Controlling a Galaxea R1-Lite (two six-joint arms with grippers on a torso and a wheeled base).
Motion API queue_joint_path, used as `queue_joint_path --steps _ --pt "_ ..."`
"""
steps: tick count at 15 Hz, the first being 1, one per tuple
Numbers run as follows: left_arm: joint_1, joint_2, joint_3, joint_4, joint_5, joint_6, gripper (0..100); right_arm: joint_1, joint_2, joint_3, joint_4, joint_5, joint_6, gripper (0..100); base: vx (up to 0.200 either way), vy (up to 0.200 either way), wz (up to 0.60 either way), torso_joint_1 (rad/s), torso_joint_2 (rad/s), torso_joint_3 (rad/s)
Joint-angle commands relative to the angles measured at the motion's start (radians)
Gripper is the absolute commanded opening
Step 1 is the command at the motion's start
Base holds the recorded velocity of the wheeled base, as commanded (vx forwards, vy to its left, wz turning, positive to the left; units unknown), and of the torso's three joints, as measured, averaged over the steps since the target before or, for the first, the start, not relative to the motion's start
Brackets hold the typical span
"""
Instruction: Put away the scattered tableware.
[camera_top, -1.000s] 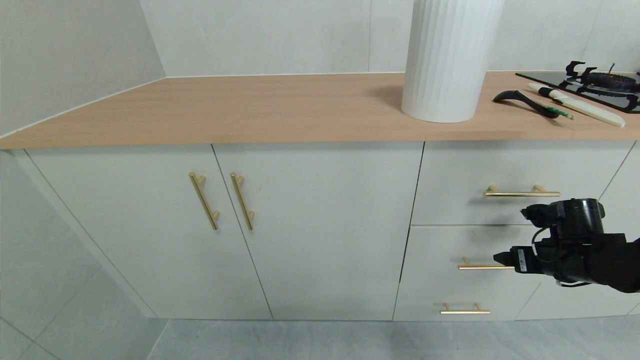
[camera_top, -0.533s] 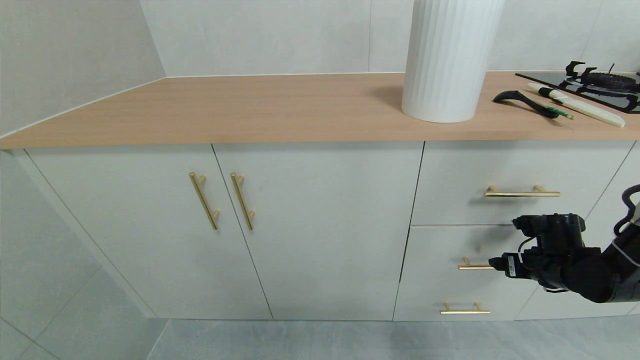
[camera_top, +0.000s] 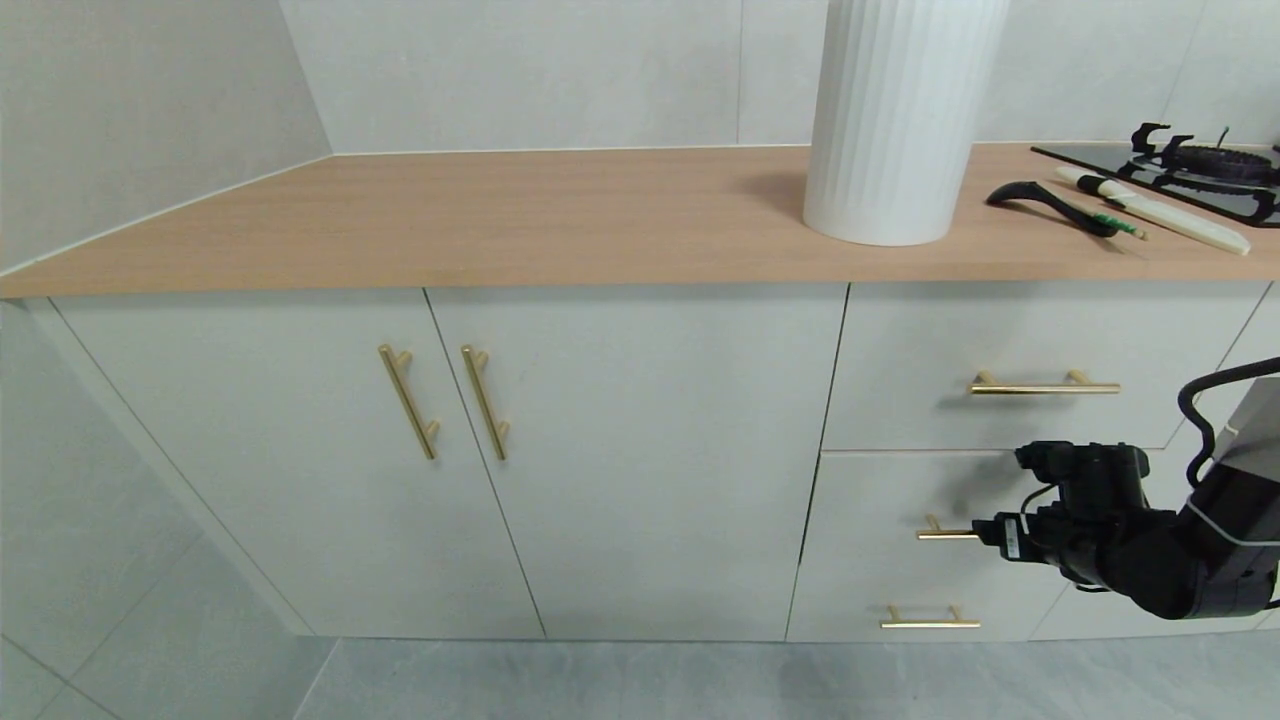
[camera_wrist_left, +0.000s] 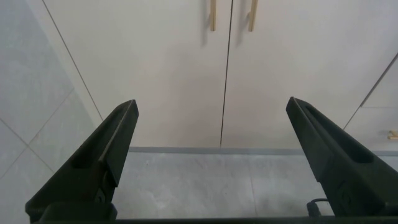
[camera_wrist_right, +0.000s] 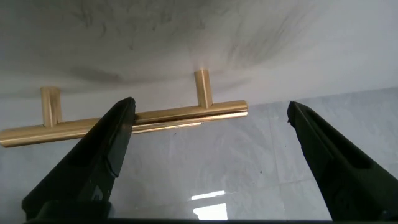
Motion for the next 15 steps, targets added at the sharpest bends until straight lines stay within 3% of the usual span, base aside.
queue_joint_path --steps 1,5,7,10,12,15 --pt "0.0 0.0 -0.001 0.0 0.0 0.0 100 0.0 0.005 0.004 0.01 -0.001 -0.003 100 0.0 0.0 0.0 0.0 0.0 0.0" --pt "0.0 0.002 0.001 0.0 0.0 0.0 100 0.001 -0.005 0.023 0.023 -0.001 -0.014 100 0.0 0.0 0.0 0.0 0.0 0.0" --pt "0.0 0.0 0.001 0.0 0.0 0.0 100 0.001 -0.107 0.058 0.107 0.011 -0.051 100 0.0 0.0 0.0 0.0 0.0 0.0" --pt "0.0 0.002 0.001 0.0 0.0 0.0 100 0.059 -0.507 0.038 0.537 0.119 -0.051 100 0.0 0.0 0.0 0.0 0.0 0.0" --pt "0.0 0.002 -0.001 0.0 0.0 0.0 100 0.104 -0.685 -0.009 0.713 0.146 -0.044 100 0.0 0.0 0.0 0.0 0.0 0.0" --pt "0.0 0.0 -0.001 0.0 0.0 0.0 100 0.127 -0.703 -0.014 0.652 0.146 0.034 100 0.0 0.0 0.0 0.0 0.0 0.0"
